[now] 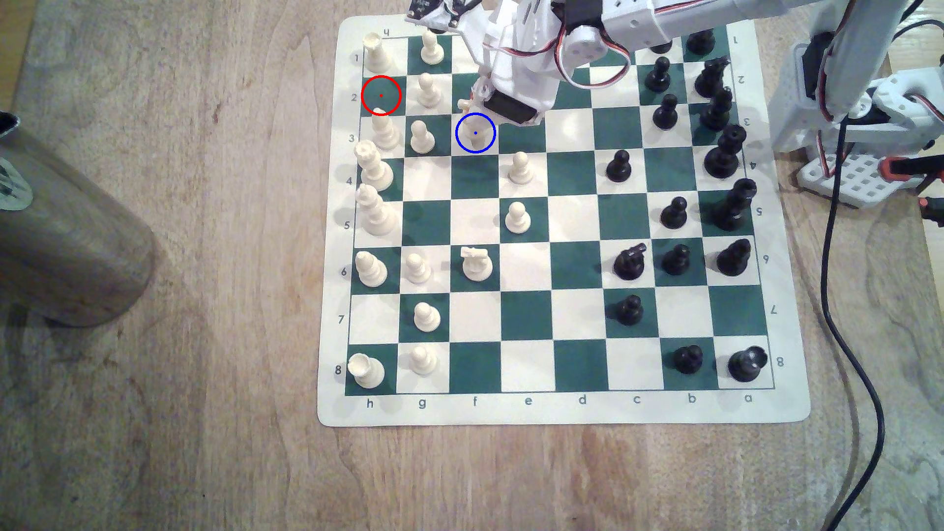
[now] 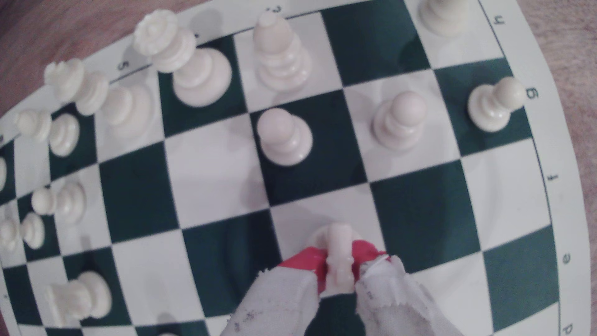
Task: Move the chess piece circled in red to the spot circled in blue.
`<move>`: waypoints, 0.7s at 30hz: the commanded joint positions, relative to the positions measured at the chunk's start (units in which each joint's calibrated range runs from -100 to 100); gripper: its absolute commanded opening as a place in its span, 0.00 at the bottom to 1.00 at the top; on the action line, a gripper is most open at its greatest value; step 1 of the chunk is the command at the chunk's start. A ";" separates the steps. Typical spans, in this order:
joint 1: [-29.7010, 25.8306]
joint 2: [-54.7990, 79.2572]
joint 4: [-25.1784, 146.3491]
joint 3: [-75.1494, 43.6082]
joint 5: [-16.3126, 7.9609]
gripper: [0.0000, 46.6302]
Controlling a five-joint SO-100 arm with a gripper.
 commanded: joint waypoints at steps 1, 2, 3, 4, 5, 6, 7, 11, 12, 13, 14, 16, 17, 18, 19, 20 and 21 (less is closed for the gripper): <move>0.35 0.55 -1.10 -6.66 0.00 0.00; 0.35 0.81 -1.27 -6.66 -0.05 0.00; 0.35 1.06 -1.43 -6.66 -0.10 0.00; 0.35 1.23 -1.60 -6.84 -0.15 0.00; 0.35 1.32 -1.60 -6.93 -0.15 0.00; 0.27 1.49 -1.60 -7.30 -0.15 0.00; 0.19 1.49 -1.60 -7.39 -0.15 0.00; -0.04 1.32 -1.27 -7.57 -0.15 0.00; -0.04 1.32 -1.19 -7.39 -0.15 0.00; -0.04 1.32 -1.19 -7.21 -0.15 0.00; -0.04 1.32 -1.10 -7.02 -0.10 0.05; -0.04 1.23 -0.45 -6.75 0.10 0.20; -0.04 1.23 -0.29 -6.75 0.15 0.23; -0.04 1.15 -0.12 -6.75 0.20 0.25; -0.04 1.06 0.04 -6.75 0.24 0.27; -0.04 1.06 0.29 -6.75 0.29 0.29; -0.04 1.06 0.45 -6.75 0.29 0.30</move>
